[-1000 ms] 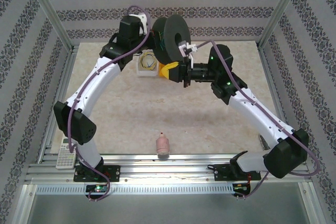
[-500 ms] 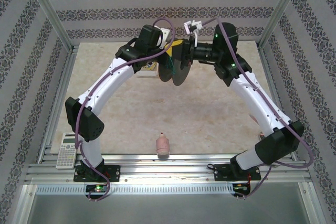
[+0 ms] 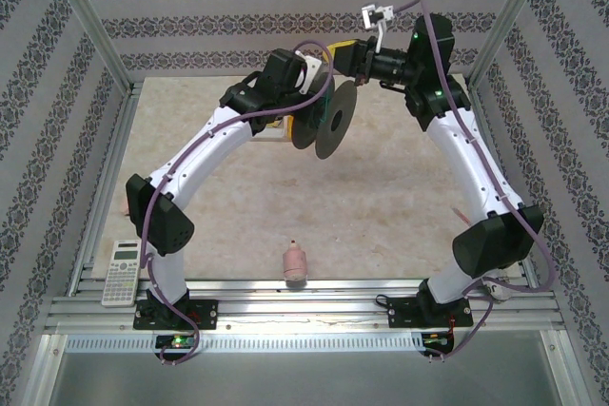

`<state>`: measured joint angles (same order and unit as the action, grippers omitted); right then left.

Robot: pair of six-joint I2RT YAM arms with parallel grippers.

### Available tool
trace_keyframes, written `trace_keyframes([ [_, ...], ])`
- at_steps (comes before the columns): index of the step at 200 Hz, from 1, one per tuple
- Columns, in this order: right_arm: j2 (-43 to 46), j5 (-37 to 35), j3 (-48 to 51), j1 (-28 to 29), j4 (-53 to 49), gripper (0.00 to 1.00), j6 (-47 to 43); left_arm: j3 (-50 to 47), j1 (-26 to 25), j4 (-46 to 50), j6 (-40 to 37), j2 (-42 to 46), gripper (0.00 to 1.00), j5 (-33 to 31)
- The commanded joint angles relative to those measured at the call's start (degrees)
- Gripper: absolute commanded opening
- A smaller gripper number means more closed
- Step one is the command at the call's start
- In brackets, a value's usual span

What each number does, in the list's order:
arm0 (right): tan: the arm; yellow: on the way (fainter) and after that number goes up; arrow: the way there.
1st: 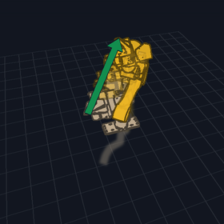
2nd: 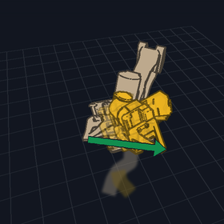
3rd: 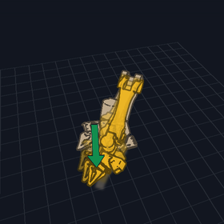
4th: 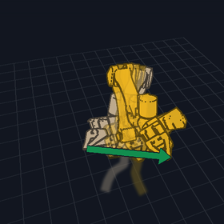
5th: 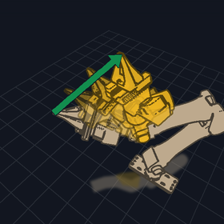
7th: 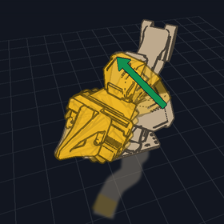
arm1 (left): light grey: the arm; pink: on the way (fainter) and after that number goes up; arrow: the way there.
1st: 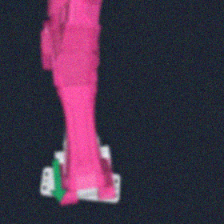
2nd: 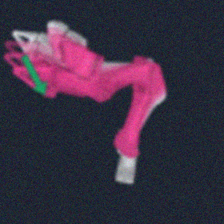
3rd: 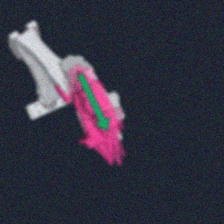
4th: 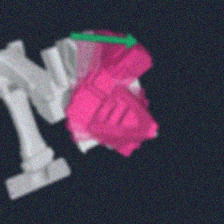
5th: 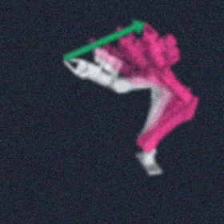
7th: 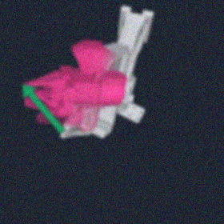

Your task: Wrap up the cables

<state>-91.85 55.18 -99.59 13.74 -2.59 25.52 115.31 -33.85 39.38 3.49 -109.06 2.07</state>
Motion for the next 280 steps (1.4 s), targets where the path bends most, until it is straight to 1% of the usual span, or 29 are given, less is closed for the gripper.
trace_keyframes([
  [1,0.77,-0.49,-6.7,-2.87,9.37,0.0,1.59,-0.26,-1.39,8.41,-5.74,-2.76,0.0,-3.02],
  [60,-1.92,-0.71,-12.47,-7.24,9.88,0.0,4.51,-0.34,-2.52,10.6,-7.52,-4.14,0.0,-4.51],
  [101,-2.87,-0.8,-15.85,-8.68,10.5,0.0,7.0,0.24,-3.16,12.07,-8.08,-5.96,0.0,-5.5],
  [134,-3.6,0.67,-17.33,-7.26,16.51,0.0,15.78,2.16,-3.42,13.41,-8.06,-8.53,0.0,-5.69],
  [180,-4.28,0.54,-22.24,-3.6,15.83,0.0,18.87,6.85,-4.12,16.75,-8.36,-12.5,0.0,-5.93],
  [216,-5.81,-0.64,-25.82,-4.23,14.36,0.0,19.29,7.39,-4.64,17.35,-8.85,-12.93,0.0,-6.18],
  [241,-7.86,-1.54,-27.47,-4.68,16.69,0.0,23.96,7.57,-4.96,17.95,-9.11,-13.27,0.0,-6.8],
  [263,-9.26,-1.58,-29.49,-3.67,19.23,0.0,27.1,7.74,-5.09,18.37,-9.11,-13.78,0.0,-6.81],
  [280,-10.13,-1.16,-32.2,-2.47,18.18,0.0,26.89,7.92,-5.26,18.63,-9.2,-14.13,0.0,-6.95],
])
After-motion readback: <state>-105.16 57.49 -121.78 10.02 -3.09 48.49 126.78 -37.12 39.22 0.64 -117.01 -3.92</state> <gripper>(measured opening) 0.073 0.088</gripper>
